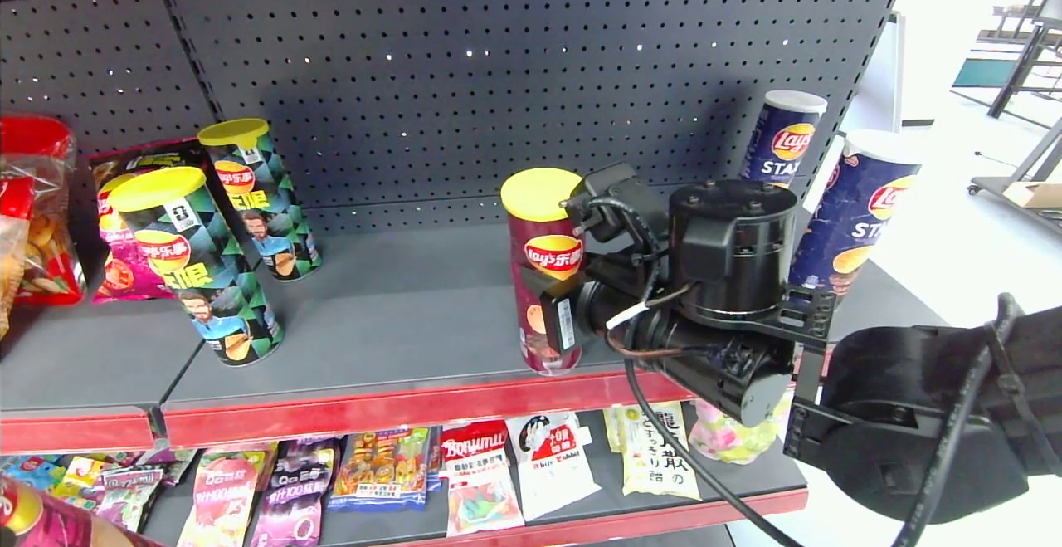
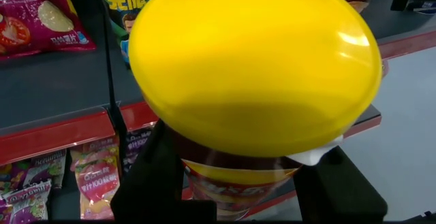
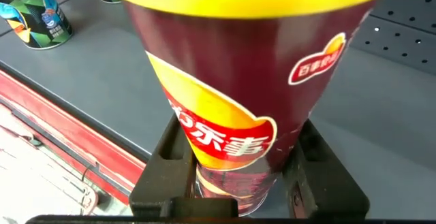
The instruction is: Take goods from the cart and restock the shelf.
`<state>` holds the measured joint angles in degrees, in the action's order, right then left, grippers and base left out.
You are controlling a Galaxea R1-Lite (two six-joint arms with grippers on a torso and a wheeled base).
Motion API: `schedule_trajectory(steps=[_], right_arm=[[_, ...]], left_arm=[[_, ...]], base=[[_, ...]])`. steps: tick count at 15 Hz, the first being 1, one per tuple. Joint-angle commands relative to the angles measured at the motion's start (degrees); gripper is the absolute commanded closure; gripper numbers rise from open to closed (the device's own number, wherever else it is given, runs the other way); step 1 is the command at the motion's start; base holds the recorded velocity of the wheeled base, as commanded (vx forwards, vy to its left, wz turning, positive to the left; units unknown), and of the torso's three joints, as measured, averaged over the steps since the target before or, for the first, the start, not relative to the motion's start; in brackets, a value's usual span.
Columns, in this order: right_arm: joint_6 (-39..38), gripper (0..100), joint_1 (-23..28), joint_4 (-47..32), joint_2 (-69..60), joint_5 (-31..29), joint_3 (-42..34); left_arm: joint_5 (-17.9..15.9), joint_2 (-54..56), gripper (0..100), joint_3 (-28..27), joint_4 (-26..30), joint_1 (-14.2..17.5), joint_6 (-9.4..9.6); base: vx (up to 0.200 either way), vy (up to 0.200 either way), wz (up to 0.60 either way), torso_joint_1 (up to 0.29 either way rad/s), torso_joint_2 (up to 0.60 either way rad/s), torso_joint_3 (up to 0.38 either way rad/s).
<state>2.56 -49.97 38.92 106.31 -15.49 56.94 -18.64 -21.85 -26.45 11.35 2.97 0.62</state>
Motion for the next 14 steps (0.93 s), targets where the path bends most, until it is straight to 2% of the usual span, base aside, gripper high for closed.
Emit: schedule_trajectory(steps=[1, 3, 4, 11, 13, 14], right_arm=[[0.0, 100, -0.1, 0.1, -0.1, -0.1, -0.1], [0.0, 100, -0.1, 0.1, 0.0, -0.1, -0.2], [0.0, 0, -0.1, 0.1, -0.1, 0.0, -0.6], [0.0, 0, -0.6, 0.1, -3.0, -0.2, -3.2], [0.0, 0, -0.6, 0.1, -5.2, -0.6, -6.0], [0.0, 0, -0.7, 0.1, -10.6, -0.6, -11.2]], left_arm=[[0.0, 0.0, 100, -0.1, 0.0, 0.0, -0.01], [0.0, 0.0, 100, -0.1, 0.0, 0.0, -0.01], [0.0, 0.1, 100, -0.1, 0.0, 0.0, -0.01], [0.0, 0.0, 100, 0.0, 0.0, 0.0, -0.01], [0.0, -0.1, 100, -0.1, 0.0, 0.0, -0.01], [-0.1, -0.2, 100, -0.1, 0.0, 0.0, -0.01]], base=[[0.000, 0.000, 0.00, 0.000, 0.00, 0.000], [0.000, 0.000, 0.00, 0.000, 0.00, 0.000], [0.000, 0.000, 0.00, 0.000, 0.00, 0.000], [0.000, 0.000, 0.00, 0.000, 0.00, 0.000], [0.000, 0.000, 0.00, 0.000, 0.00, 0.000], [0.000, 0.000, 0.00, 0.000, 0.00, 0.000]])
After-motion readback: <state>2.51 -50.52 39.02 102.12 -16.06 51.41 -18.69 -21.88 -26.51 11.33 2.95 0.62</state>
